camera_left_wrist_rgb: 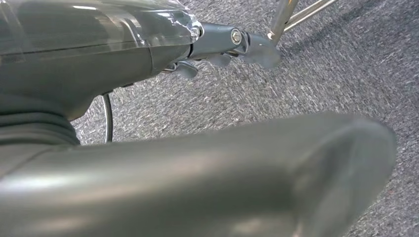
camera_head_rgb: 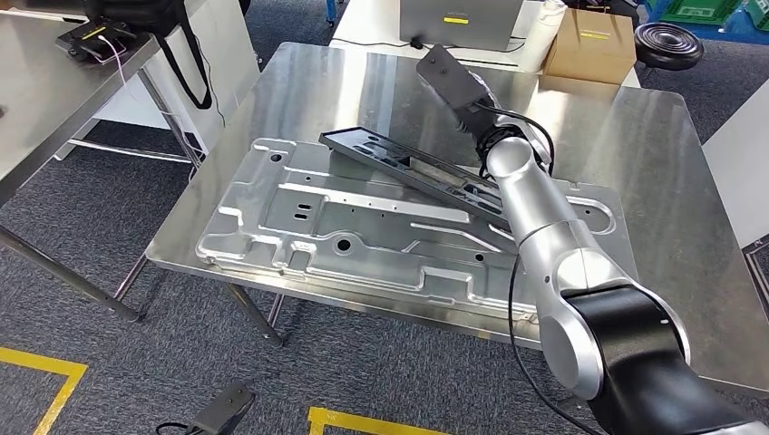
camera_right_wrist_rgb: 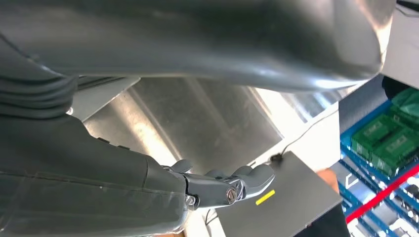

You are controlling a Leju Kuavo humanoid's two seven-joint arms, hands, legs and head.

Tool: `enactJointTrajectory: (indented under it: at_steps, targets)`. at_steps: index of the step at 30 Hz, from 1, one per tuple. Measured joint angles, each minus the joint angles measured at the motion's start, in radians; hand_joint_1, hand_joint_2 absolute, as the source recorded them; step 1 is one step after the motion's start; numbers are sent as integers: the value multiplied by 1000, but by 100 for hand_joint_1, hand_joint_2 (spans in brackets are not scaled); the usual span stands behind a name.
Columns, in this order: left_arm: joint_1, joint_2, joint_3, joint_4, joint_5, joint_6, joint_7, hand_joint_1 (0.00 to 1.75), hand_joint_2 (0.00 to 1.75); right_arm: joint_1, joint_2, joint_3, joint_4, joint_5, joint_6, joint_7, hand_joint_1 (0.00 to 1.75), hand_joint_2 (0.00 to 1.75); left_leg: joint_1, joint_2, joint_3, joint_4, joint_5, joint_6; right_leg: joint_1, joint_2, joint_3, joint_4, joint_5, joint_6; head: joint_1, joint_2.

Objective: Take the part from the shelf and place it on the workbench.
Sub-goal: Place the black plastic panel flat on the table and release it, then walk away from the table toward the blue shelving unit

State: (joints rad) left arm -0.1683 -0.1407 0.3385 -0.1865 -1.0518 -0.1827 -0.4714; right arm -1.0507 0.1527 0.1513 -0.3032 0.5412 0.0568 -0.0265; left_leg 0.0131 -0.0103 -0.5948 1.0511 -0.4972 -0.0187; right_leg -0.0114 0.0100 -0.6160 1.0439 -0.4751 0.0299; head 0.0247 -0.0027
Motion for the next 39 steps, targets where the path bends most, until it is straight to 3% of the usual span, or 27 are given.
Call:
enactJointTrajectory:
  at_steps: [7, 11, 14, 17, 27, 36, 39]
  targets:
    - [0, 3, 5, 0, 21, 2, 29, 0, 0, -3, 9, 39, -14, 145, -193, -88, 0, 0, 0, 0, 0, 0, 0, 0, 0, 0, 0, 0, 0, 0, 0, 0]
    - [1, 3, 18, 0, 32, 8, 45, 0, 0, 8, 23, 138, -57, 319, -437, -174, 0, 0, 0, 0, 0, 0, 0, 0, 1, 0, 0, 0, 0, 0, 0, 0]
    - [1, 3, 24, 0, 34, 11, 52, 0, 0, 33, 31, 232, -112, 453, -624, -178, 0, 0, 0, 0, 0, 0, 0, 0, 1, 0, 0, 0, 0, 0, 0, 0]
    - [0, 2, 25, 0, 34, 15, 60, 0, 0, 69, 34, 321, -185, 550, -725, -160, 0, 0, 0, 0, 0, 0, 0, 0, 1, 0, 0, 0, 0, 0, 0, 0]
    - [-2, 2, 26, 0, 34, 15, 65, 0, 0, 145, 36, 438, -400, 595, -721, -153, 0, 0, -4, 0, 0, 2, 0, 0, -1, 0, 0, -1, 0, 0, 0, 0]
    - [-5, 2, 26, 0, 33, 7, 67, 0, 0, 170, 33, 458, -447, 597, -725, -153, 0, 0, -7, 0, -4, 8, -1, 6, -7, 0, 1, -4, 5, 7, 0, 0]
    - [-5, -2, 25, 0, 31, 6, 67, 0, 0, 172, 32, 460, -451, 596, -727, -155, 0, 0, 9, 6, 2, -6, 9, 17, -3, 0, -11, 21, -16, 15, 2, 0]
